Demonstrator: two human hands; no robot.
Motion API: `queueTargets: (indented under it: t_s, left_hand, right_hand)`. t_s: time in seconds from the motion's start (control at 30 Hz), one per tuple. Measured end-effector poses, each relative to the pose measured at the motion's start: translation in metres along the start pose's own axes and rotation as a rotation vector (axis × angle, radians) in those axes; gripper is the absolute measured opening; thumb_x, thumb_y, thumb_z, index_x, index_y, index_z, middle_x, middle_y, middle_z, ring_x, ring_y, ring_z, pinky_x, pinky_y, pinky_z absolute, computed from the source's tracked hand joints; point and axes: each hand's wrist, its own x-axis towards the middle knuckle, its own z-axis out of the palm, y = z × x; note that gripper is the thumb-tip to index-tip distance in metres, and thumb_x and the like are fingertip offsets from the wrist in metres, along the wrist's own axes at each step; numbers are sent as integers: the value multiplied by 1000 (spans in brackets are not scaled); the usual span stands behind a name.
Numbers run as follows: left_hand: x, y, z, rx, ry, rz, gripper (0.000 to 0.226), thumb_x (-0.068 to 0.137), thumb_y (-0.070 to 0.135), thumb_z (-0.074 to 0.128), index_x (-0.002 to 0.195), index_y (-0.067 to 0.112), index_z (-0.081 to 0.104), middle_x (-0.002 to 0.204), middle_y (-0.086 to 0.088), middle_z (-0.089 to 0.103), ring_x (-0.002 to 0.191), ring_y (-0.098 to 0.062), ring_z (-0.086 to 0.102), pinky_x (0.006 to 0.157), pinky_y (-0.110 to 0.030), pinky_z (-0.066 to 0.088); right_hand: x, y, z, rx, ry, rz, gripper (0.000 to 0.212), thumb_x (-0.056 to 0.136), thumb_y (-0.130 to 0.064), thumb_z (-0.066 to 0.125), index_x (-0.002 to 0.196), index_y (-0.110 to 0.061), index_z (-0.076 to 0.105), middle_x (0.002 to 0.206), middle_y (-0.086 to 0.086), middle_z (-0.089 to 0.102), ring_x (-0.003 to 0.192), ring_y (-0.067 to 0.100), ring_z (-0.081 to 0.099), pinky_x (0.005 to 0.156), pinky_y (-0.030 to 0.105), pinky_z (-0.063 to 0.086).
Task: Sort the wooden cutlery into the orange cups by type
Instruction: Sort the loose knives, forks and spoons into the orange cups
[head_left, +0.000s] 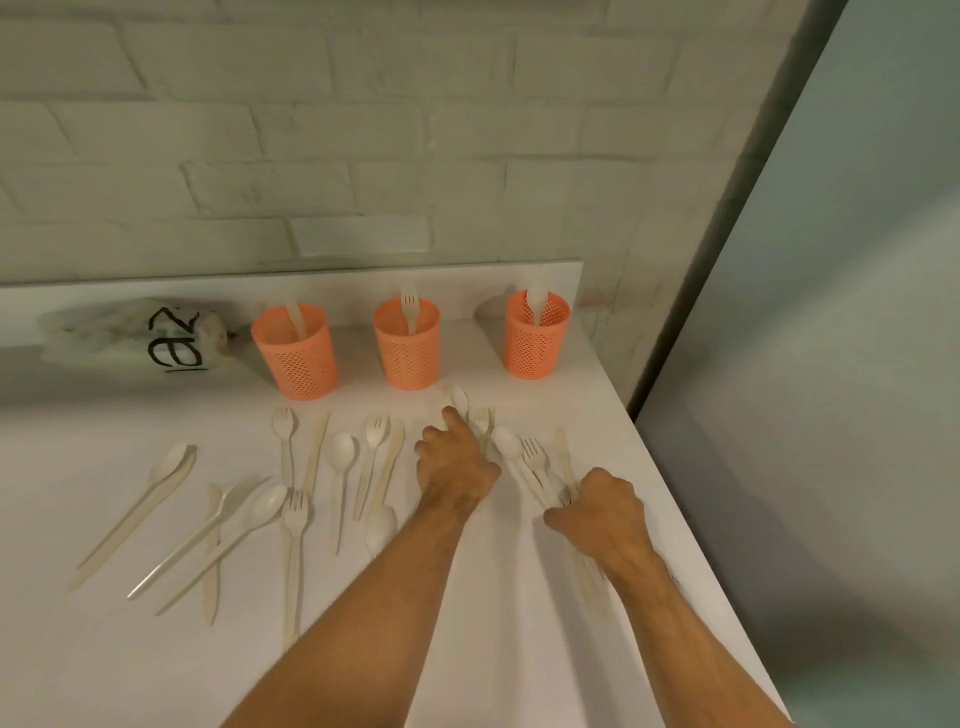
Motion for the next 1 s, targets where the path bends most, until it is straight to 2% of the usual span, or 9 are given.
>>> queueTargets:
  t_s: [0.23,0.37,0.5,0.6,0.7,0.8,0.87,0.93,1.0]
  left_hand:
    - [2,8,3,65,-31,-139,96,75,16,72,149,0,12,137,-20,42,125,-35,46,100,-39,45]
    - [3,10,8,50,-14,-165,70,80,16,72,135,-1,33,131,-17,49,121,-33,50,95,-38,48]
    - [2,11,11,76,7,-146,53,81,17,71,125,1,45,124,-15,56,115,-32,55,91,-39,52]
    - [0,14,11,150,1,-175,50,83,23,70,124,4,49,122,-12,56,115,-30,55,88,-40,50]
    - [-1,14,15,215,10,-180,44,83,30,67,120,9,56,118,-10,58,111,-29,54,87,-42,50]
    - [-5,13,18,231,39,-116,33,85,24,61,114,8,62,111,-11,62,105,-29,59,83,-41,56]
    - [-7,13,18,187,84,-85,27,87,18,57,111,5,58,110,-12,64,102,-30,62,81,-38,55]
    - [-8,15,13,153,89,-71,24,89,15,53,111,6,52,110,-11,65,103,-30,63,79,-38,50]
    - [-8,17,5,140,52,-74,25,91,13,50,115,6,46,111,-11,63,104,-31,62,77,-38,47]
  right_hand:
    - [12,-2,-13,-58,-14,-1,32,73,-21,76,71,-13,45,75,1,52,64,19,52,48,23,36]
    - [16,-4,-17,-105,-36,-33,33,78,-17,73,72,-16,41,77,-1,50,68,17,51,49,24,37]
    - [19,-7,-15,-184,-36,-84,21,85,-16,67,86,-15,46,85,-1,50,81,21,52,64,29,44]
    - [22,-9,-16,-223,-56,-123,18,86,-16,67,93,-14,51,92,2,55,84,22,56,66,28,44]
    - [25,-10,-16,-245,-69,-155,14,87,-12,64,97,-12,55,87,0,52,83,20,55,68,27,45]
    - [25,-11,-16,-292,-83,-197,17,90,-11,60,107,-8,61,98,5,63,89,21,61,69,26,47]
    - [26,-13,-16,-306,-89,-213,15,91,-12,58,105,-9,62,102,7,66,89,22,61,69,26,47]
    - [27,-16,-17,-280,-90,-205,10,90,-14,57,100,-11,58,93,4,60,84,21,57,68,28,46]
    - [30,-18,-20,-214,-92,-176,17,90,-18,56,105,-10,55,92,2,55,86,21,56,70,30,47]
